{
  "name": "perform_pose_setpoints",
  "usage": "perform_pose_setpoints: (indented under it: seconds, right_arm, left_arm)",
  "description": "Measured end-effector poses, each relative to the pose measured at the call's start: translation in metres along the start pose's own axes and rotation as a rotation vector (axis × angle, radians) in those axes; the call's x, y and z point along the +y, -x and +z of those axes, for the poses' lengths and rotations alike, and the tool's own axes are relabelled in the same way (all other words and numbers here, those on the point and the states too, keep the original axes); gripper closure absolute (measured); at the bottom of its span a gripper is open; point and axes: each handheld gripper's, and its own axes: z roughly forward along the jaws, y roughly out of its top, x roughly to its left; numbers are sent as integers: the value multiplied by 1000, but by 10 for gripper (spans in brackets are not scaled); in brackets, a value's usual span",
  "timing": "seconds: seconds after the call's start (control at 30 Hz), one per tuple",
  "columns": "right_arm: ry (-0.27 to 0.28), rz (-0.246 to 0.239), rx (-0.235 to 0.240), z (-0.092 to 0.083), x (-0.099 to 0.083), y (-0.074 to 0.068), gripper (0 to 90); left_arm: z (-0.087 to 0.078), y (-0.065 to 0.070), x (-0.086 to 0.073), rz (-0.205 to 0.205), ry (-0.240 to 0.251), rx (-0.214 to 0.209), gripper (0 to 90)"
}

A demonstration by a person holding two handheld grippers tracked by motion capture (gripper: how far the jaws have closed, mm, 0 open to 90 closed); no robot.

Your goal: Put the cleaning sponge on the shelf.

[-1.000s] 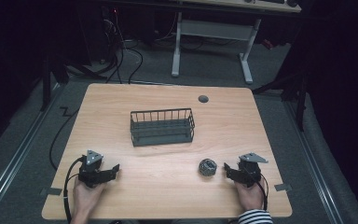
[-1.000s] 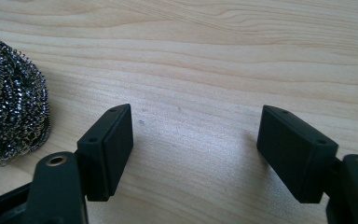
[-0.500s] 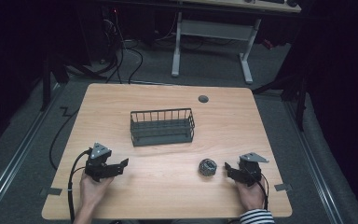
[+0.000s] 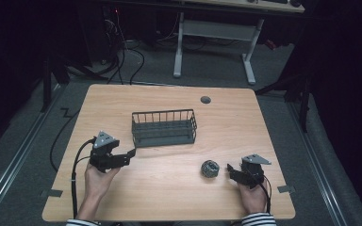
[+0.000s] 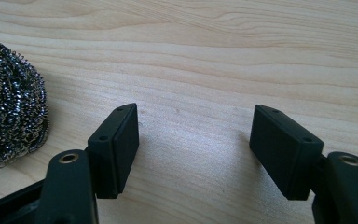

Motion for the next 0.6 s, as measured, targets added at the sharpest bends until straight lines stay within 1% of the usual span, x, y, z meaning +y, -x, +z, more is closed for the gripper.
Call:
perform_pose_setpoints:
  seconds: [0.03,0.1,0.2,0.47,0.53,0.6]
  right_arm:
    - [0,0,0,0,0,0,331]
    - [0,-1,1,0,0,0,332]
    - [0,-1,1,0,0,0,332]
    - [0,-1,1,0,0,0,332]
    - [0,0,0,0,0,0,332]
    - [0,0,0,0,0,0,332]
  left_arm:
    - [0,-1,3,-5,4,-4,249]
    - [2,-3,11,-10,-4,-5,250]
    - [5,-7,18,-22,-7,-6,252]
    - [15,-14,33,-45,-2,-4,270]
    - [18,-16,36,-61,7,-10,277]
    - [23,-17,38,-66,-2,4,278]
